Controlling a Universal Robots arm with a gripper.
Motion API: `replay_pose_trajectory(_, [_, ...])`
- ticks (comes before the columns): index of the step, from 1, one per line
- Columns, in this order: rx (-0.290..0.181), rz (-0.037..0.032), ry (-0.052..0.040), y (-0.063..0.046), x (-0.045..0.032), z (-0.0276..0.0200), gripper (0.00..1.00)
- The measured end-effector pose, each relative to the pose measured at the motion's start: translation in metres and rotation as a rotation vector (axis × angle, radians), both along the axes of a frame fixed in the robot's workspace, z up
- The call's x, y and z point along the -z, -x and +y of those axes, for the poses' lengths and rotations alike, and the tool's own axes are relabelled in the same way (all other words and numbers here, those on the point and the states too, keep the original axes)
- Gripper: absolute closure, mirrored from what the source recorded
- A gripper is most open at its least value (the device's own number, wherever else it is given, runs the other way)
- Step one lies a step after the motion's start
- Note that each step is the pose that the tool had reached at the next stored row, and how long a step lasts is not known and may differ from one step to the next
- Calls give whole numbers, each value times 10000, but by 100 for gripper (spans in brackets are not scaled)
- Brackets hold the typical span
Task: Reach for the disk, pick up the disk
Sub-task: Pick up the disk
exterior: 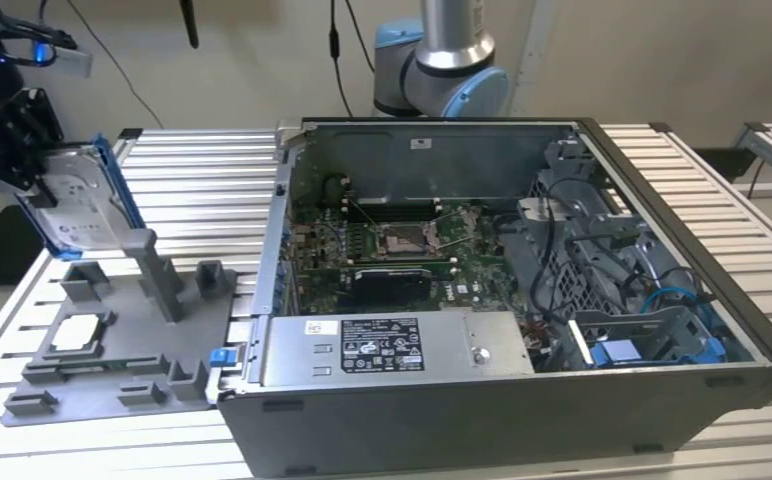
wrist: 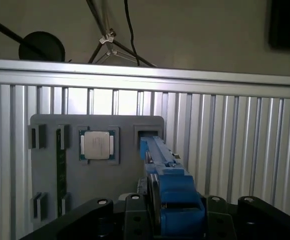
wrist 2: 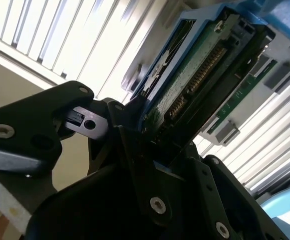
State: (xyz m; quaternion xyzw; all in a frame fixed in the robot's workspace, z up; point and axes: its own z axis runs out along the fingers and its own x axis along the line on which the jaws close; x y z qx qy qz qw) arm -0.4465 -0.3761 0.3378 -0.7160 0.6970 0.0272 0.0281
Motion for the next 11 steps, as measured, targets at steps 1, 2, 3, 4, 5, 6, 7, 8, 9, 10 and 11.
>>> replay_pose_trajectory(1, [0,0,0,0,-23,0,100])
replay_pose_trajectory(2, [0,1,0,0,-46,0,100])
replay_pose_trajectory(3, [0,0,0,0,-69,0,100])
replay_pose_trajectory(4, [0,-1,0,0,-90,0,100])
replay_pose_trajectory(5, [0,0,-1,0,-115,0,100])
replay_pose_trajectory(6, [0,0,0,0,-137,0,100])
replay_pose_trajectory(7, [0,0,0,0,-162,0,100])
replay_pose_trajectory(8, [0,0,0,0,-186,0,100])
replay_pose_trajectory(9, [0,-1,-1,0,-210,0,100])
replay_pose_trajectory(10, [0,0,-1,0,-234,0,100])
replay_pose_trajectory(11, [0,0,0,0,-260,0,100])
